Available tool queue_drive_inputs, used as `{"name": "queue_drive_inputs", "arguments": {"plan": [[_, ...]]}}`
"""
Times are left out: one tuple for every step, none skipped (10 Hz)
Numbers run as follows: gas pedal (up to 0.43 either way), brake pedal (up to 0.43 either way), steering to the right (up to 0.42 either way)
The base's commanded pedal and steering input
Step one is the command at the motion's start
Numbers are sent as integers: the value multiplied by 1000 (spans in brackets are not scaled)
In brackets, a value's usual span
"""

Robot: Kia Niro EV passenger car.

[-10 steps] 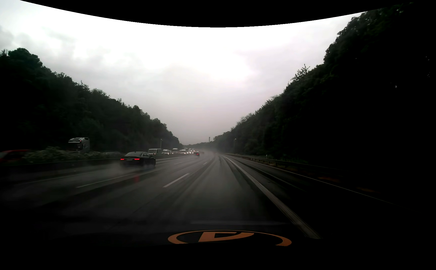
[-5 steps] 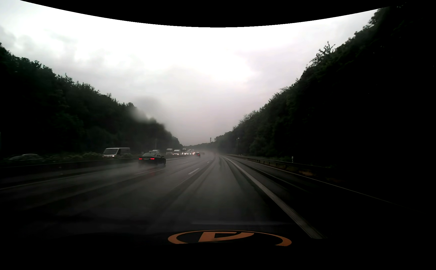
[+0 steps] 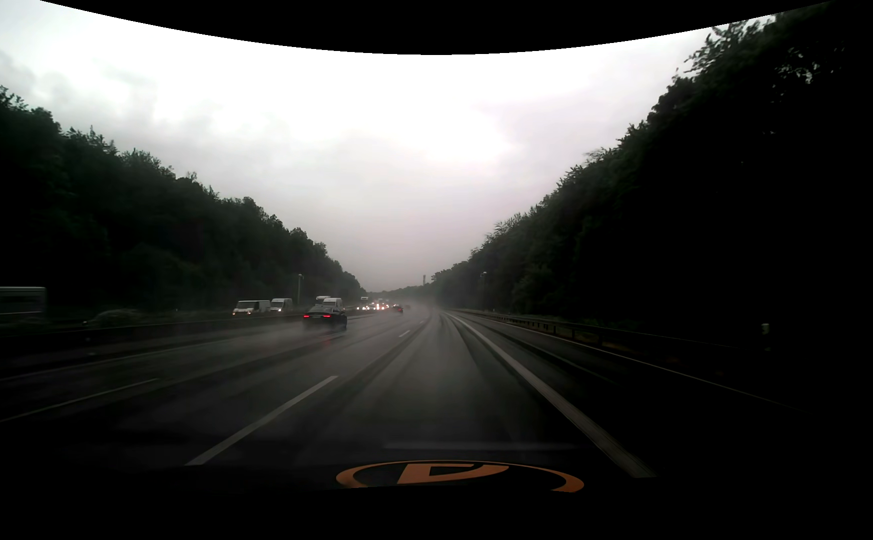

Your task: Follow the waypoints while adhering to traffic rules and regulations

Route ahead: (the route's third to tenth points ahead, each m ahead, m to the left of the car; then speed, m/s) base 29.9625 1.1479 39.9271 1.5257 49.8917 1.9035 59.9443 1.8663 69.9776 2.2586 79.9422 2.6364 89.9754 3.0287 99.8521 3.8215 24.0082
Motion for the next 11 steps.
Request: {"name": "queue_drive_inputs", "arguments": {"plan": [[47, 0, -3], [47, 0, -2], [47, 0, -2], [47, 0, -2], [47, 0, -2], [47, 0, -2], [47, 0, -1], [47, 0, -2], [47, 0, -1], [47, 0, -2], [59, 0, -2]]}}
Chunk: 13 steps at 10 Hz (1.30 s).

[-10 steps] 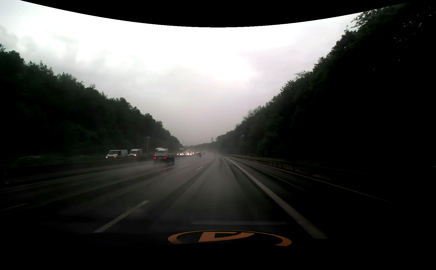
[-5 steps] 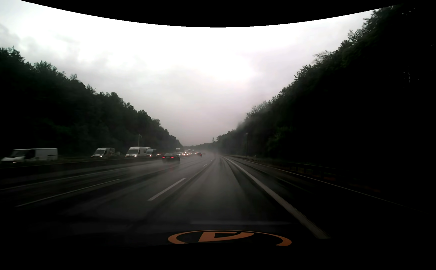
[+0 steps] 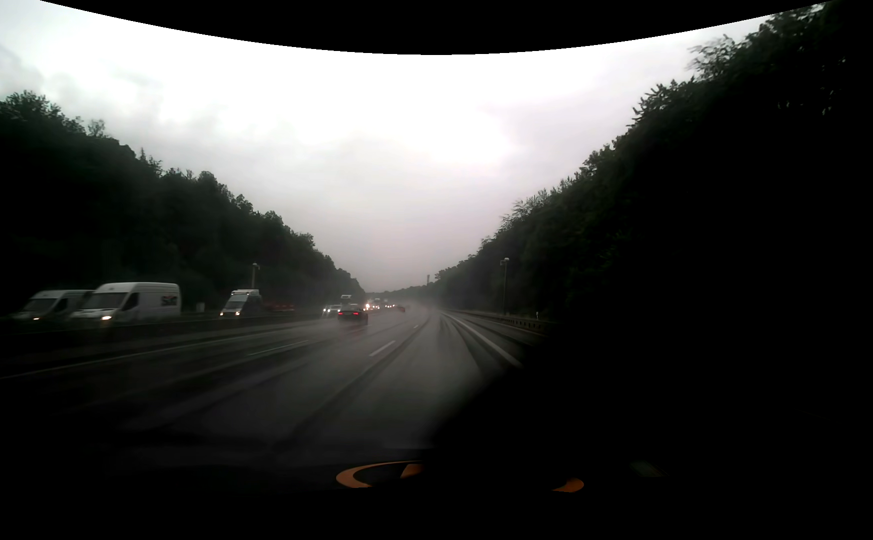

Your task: Follow the waypoints while adhering to traffic rules and regulations

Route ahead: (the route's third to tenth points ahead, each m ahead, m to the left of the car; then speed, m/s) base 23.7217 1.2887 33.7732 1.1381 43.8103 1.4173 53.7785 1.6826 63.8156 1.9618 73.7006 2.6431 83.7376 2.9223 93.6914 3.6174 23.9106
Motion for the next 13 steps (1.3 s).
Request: {"name": "queue_drive_inputs", "arguments": {"plan": [[67, 0, -1], [79, 0, -1], [79, 0, -1], [87, 0, -2], [87, 0, -1], [87, 0, -1], [87, 0, -1], [87, 0, -1], [87, 0, -2], [87, 0, -2], [87, 0, -2], [87, 0, -2], [87, 0, -2]]}}
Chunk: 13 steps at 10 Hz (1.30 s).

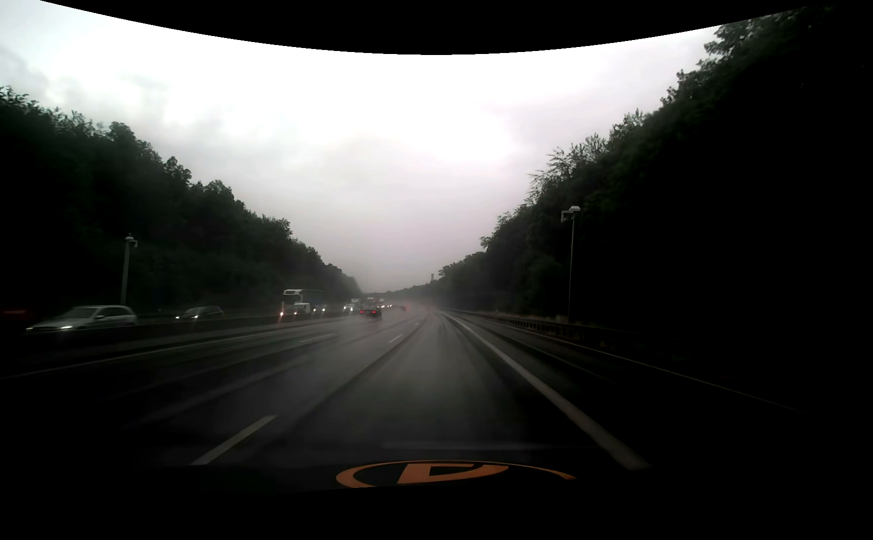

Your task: Follow the waypoints while adhering to traffic rules and regulations

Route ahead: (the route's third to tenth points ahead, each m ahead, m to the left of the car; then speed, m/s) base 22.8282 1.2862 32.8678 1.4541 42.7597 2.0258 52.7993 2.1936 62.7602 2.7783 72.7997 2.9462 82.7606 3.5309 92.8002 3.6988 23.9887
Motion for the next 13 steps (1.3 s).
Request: {"name": "queue_drive_inputs", "arguments": {"plan": [[87, 0, -2], [87, 0, -2], [87, 0, -2], [87, 0, -3], [87, 0, -3], [87, 0, -4], [87, 0, -4], [87, 0, -4], [87, 0, -4], [87, 0, -4], [87, 0, -4], [87, 0, -4], [87, 0, -4]]}}
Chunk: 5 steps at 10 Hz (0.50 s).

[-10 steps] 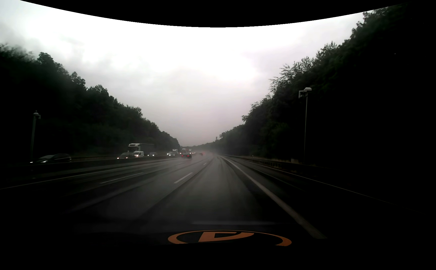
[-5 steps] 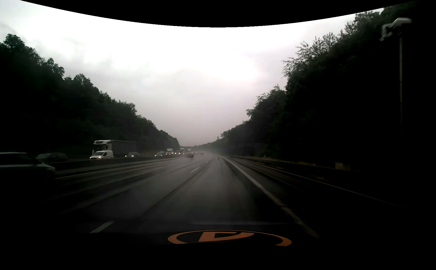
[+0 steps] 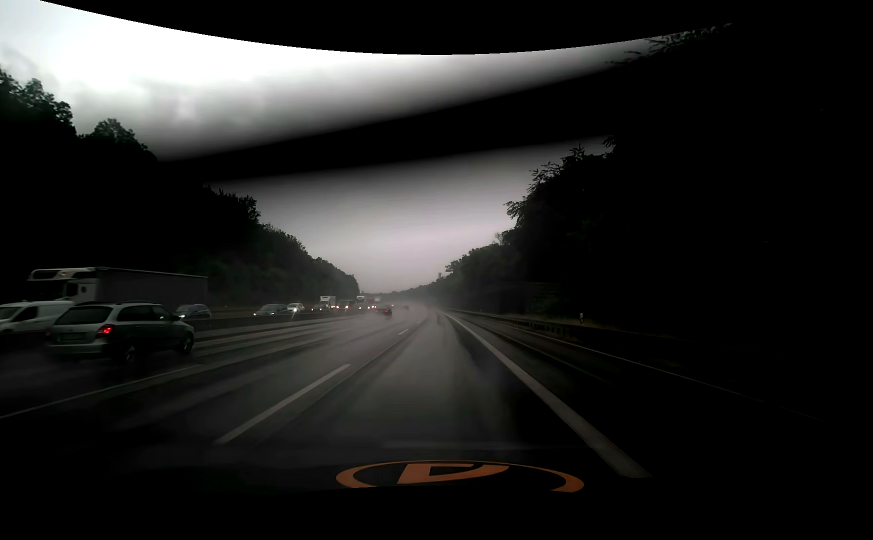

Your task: Follow the waypoints while adhering to traffic rules and regulations

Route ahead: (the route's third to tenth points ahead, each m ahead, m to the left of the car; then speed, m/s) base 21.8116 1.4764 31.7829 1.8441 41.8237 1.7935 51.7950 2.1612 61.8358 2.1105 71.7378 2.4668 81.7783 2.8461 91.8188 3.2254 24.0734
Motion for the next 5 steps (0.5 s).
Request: {"name": "queue_drive_inputs", "arguments": {"plan": [[87, 0, -4], [87, 0, -4], [87, 0, -4], [87, 0, -4], [87, 0, -4]]}}
